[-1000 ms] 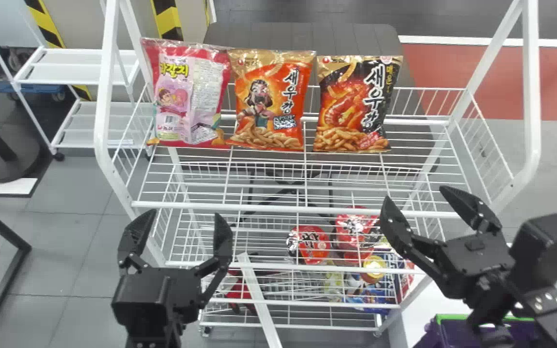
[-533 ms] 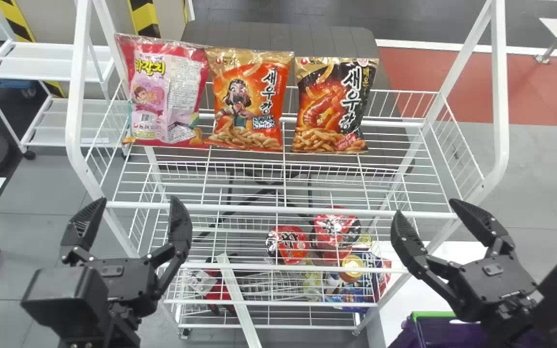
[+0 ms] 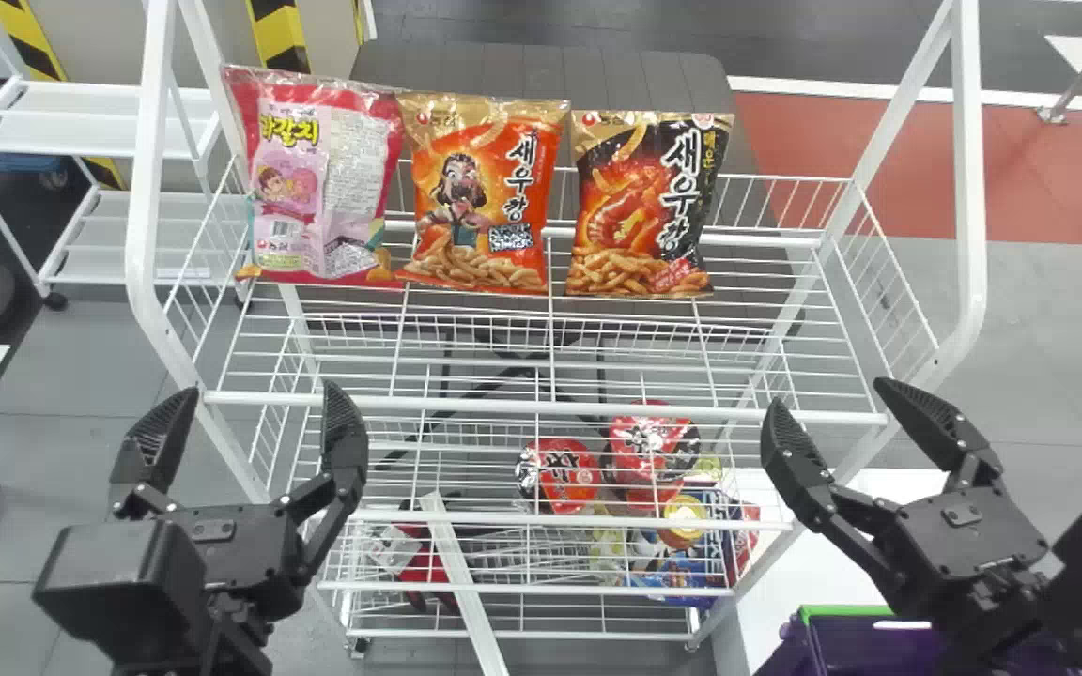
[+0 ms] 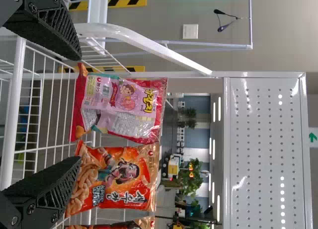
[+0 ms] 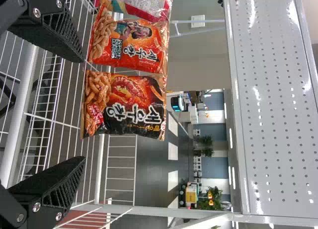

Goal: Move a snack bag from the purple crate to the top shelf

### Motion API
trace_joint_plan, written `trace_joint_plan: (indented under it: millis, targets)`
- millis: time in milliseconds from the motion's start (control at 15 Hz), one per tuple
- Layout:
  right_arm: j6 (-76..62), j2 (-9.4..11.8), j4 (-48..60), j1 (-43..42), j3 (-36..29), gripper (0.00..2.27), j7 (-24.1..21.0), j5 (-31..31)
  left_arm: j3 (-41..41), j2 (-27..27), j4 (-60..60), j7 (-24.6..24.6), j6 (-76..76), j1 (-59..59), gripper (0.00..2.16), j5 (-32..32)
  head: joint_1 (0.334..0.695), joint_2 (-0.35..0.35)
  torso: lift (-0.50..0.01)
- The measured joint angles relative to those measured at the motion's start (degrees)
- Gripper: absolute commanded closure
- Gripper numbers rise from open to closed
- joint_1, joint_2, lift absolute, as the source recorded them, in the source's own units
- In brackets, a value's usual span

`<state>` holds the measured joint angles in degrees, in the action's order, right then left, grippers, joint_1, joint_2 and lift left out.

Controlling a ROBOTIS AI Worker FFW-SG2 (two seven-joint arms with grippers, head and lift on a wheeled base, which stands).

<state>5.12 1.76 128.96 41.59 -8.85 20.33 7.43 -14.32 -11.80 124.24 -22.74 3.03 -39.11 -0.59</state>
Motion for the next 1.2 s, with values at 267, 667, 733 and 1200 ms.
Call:
trace_joint_plan:
  millis: [267,667,733,1200]
  targets:
    - [0.55,0.08,0.47,-0.02,0.38,0.13,0.15,-0.05,-0.23,0.02,-0.08,-0.5,0.0,-0.19,0.1,0.5,0.695,-0.054,0.0]
    - [0.99,0.08,0.85,-0.01,0.42,0.13,0.24,-0.23,-0.24,0.01,0.09,-0.64,0.16,-0.44,0.1,0.59,0.695,-0.052,0.0]
    - [1.1,0.08,0.85,0.0,0.42,0.13,0.24,-0.27,-0.23,0.01,0.06,-0.64,0.17,-0.44,0.1,0.59,0.695,-0.052,0.0]
    - [1.52,0.08,0.85,0.07,0.59,0.13,0.24,-0.22,-0.18,-0.01,0.04,-1.13,0.18,-0.44,0.1,0.71,0.695,-0.047,0.0]
